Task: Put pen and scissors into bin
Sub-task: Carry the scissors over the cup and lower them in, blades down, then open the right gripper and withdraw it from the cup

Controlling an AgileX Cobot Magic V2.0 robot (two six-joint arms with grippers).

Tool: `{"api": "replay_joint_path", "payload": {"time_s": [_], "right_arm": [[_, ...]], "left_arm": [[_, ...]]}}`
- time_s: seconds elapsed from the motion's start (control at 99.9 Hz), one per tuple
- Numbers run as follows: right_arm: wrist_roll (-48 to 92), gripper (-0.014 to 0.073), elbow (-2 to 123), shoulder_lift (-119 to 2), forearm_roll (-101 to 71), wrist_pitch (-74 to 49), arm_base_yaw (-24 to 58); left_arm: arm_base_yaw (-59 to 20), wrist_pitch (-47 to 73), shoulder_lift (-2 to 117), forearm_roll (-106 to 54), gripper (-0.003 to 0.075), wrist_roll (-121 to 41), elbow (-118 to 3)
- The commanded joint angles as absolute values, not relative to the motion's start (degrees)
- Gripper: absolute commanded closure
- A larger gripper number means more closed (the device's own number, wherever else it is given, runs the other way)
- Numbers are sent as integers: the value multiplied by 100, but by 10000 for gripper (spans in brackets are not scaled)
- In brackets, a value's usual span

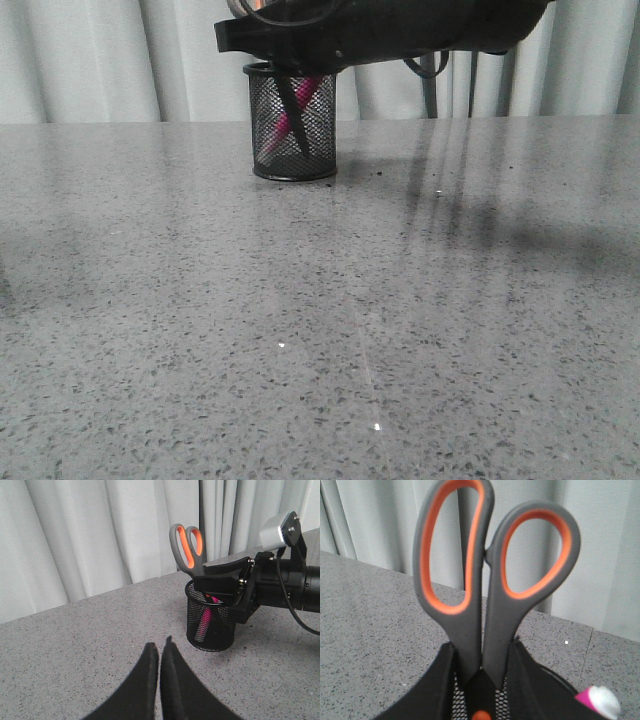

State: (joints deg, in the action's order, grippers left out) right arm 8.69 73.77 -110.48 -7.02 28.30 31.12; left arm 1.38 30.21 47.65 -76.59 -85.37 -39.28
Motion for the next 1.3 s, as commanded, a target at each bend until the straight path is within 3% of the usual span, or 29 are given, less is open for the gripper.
{"api": "replay_joint_path", "payload": {"time_s": [0.0,0.15,0.42,0.62,0.85,0.991,1.121,1.291], "right_arm": [[873,662,7574,-10734,-682,3273,3087],[873,618,7574,-10734,-682,3273,3087],[873,315,7574,-10699,-682,3262,3087],[873,302,7574,-10389,-682,3217,3087],[883,324,7402,-9505,-682,2978,3061],[899,462,7038,-8579,-682,2382,2844],[968,667,6535,-7605,-682,1584,2414],[1139,662,5448,-6300,-549,1534,1884]], "left_arm": [[95,2964,4712,-7949,739,-8536,-4085],[95,2951,4712,-7949,739,-8536,-4085],[95,2951,4712,-7949,739,-8536,-4085],[95,2938,4712,-7949,739,-8536,-4085],[95,2926,4712,-7949,739,-8536,-4085],[95,2816,4712,-7831,739,-8536,-4085],[95,2742,4712,-7755,739,-8536,-4085],[95,2514,4578,-7802,740,-8536,-3887]]}}
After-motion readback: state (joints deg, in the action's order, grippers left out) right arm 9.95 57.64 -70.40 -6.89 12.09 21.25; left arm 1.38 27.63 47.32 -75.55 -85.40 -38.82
